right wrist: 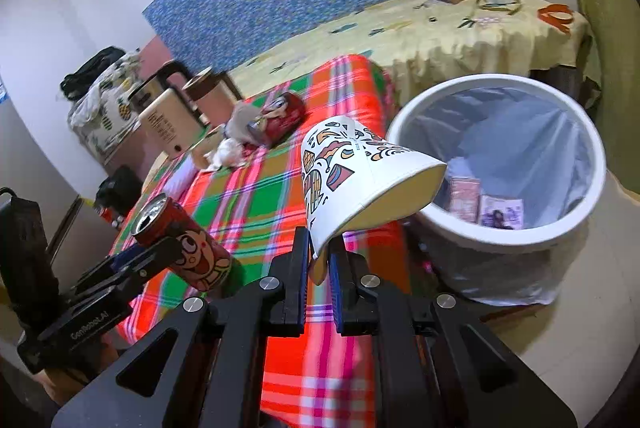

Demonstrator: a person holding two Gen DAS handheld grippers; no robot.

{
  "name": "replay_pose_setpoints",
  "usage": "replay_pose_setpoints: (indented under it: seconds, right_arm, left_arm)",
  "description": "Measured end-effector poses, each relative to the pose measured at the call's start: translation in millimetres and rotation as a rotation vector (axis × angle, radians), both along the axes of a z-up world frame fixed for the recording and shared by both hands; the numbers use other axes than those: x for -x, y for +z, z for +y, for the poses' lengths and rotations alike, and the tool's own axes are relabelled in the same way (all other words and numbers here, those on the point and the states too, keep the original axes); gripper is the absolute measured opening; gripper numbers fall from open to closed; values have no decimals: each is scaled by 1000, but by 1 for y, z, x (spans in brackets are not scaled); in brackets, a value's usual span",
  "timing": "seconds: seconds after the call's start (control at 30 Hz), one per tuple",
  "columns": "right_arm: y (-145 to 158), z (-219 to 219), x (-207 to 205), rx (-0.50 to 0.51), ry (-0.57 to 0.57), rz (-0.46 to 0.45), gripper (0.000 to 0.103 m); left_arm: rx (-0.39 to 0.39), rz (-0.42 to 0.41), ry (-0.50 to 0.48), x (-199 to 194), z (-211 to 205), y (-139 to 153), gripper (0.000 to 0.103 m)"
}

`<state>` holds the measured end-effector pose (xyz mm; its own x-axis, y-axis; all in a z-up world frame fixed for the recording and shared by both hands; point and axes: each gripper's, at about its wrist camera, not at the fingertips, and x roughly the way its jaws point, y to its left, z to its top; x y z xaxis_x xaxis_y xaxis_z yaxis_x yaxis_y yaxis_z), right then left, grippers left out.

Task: Collect trash
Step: 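Carry the red can with the left tool while the right tool carries the paper cup over the bin, then open the left tool over the bin while the right tool releases the paper cup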

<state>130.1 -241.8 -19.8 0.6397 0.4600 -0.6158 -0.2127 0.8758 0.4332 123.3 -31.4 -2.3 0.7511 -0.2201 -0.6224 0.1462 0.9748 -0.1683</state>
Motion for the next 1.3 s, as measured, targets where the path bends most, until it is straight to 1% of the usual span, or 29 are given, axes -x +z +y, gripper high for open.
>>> replay_pose_setpoints:
  seconds: [0.23,0.63,0.93,1.3]
  right_arm:
    - [0,-31,-2,4,-84,2,12]
    - [-6,-62,-8,12,-176,27,12]
    - [-14,-74,-15,27,-199,70,12]
    - [-19,-83,-21,49,-208,105,13]
  left_arm:
    - [1,-21,-62,-18,-29,9,52]
    - [5,-28,-172,-53,-82,14,52]
    - [13,-24,-246,-80,-116,9,52]
    - [16,-3,-304,-103,-145,-4,52]
